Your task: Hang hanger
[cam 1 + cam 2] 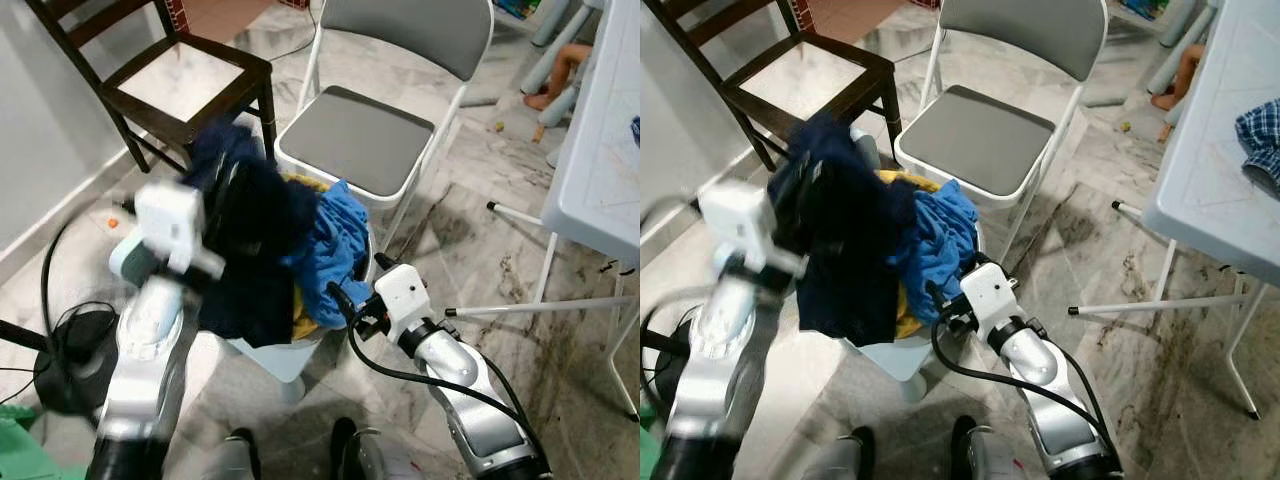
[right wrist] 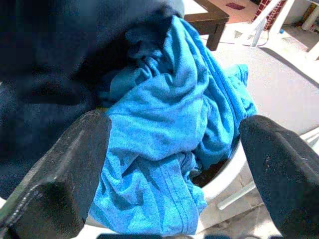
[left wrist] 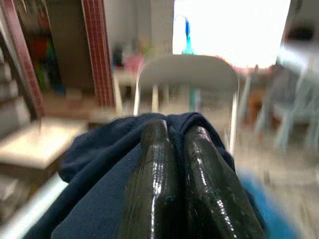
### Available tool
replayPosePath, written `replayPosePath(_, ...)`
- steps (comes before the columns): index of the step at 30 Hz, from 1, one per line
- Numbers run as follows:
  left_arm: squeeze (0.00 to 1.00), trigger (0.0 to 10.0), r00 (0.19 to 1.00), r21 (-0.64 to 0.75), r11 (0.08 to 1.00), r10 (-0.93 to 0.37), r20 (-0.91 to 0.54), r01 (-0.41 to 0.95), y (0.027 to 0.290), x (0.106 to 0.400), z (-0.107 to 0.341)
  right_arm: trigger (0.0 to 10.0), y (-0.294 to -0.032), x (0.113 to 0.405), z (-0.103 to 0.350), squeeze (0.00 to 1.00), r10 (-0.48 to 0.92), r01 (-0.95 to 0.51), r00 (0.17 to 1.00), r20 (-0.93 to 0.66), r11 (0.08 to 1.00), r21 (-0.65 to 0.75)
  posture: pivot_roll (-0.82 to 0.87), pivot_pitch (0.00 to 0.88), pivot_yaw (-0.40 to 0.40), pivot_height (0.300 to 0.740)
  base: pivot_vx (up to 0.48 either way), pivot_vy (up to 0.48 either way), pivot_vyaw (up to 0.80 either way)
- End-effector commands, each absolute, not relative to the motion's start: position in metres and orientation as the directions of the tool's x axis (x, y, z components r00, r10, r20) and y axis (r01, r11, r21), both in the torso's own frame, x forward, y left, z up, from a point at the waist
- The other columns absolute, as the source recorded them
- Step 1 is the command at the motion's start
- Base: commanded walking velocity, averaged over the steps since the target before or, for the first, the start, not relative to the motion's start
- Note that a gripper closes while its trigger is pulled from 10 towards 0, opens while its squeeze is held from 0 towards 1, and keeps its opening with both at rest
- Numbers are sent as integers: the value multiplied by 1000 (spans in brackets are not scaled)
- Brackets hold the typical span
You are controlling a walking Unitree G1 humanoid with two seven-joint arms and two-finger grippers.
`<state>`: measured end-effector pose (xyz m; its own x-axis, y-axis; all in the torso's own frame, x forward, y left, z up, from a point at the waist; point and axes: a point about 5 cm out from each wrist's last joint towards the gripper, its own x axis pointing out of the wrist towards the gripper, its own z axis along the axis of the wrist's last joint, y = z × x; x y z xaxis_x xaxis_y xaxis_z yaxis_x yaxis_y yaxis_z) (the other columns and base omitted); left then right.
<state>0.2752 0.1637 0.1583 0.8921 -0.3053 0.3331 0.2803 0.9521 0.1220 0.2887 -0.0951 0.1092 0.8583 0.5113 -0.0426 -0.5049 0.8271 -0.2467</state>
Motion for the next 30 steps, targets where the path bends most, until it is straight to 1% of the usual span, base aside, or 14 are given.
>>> replayPosePath(1,0,0,908,149,945,-322,267,291,167,269,138,10000,-94,286,102,0,523,-523,849,-68,817,-242,201,291,-46,740,0,0,0)
replayPosePath(2,0,0,915,153,945,-320,245,290,168,266,132,10000,-94,286,102,0,524,-524,849,-68,817,-242,201,294,-50,740,0,0,0)
replayPosePath(4,0,0,944,155,942,-316,98,299,174,254,92,10000,-94,288,104,0,534,-532,843,-67,809,-248,202,297,-59,740,0,0,0)
replayPosePath(5,0,0,947,144,942,-316,62,305,175,252,82,10000,-93,289,105,0,536,-534,842,-67,808,-250,202,298,-60,740,0,0,0)
replayPosePath(10,0,0,952,129,943,-302,-56,307,172,247,58,10000,-95,291,105,0,536,-533,842,-68,806,-256,195,299,-66,740,0,0,0)
replayPosePath(11,0,510,952,131,943,-300,-62,306,172,247,57,10000,-96,291,105,0,535,-533,842,-68,806,-257,194,298,-67,740,0,0,0)
replayPosePath(12,0,3529,952,134,943,-298,-72,305,171,246,55,10000,-96,290,105,0,535,-533,842,-69,805,-259,189,299,-67,740,0,0,0)
replayPosePath(13,0,3529,952,135,943,-297,-76,305,171,246,55,10000,-96,290,105,0,535,-533,842,-70,805,-259,189,299,-67,740,0,0,0)
replayPosePath(14,1000,10000,946,144,936,-314,-75,322,166,248,55,10000,-96,289,104,0,535,-534,842,-73,804,-261,187,299,-66,740,0,0,0)
replayPosePath(17,1000,10000,939,186,921,-342,-40,343,162,249,62,10000,-96,288,103,0,535,-535,842,-76,804,-261,184,297,-62,740,0,0,0)
replayPosePath(20,1000,10000,952,293,920,-295,81,261,167,251,85,10000,-96,287,102,0,533,-533,843,-78,805,-259,184,299,-57,740,0,0,0)
replayPosePath(22,1000,10000,941,359,904,-301,152,232,167,251,100,10000,-96,287,102,0,530,-531,844,-80,807,-259,184,300,-56,740,0,0,0)
replayPosePath(25,1000,10000,939,431,888,-271,211,159,170,252,113,10000,-96,287,101,0,527,-529,846,-81,808,-258,187,301,-52,740,0,0,0)
replayPosePath(30,1000,10000,957,478,875,-200,210,78,180,251,114,10000,-96,287,101,0,527,-529,846,-83,808,-259,189,303,-50,740,0,0,0)
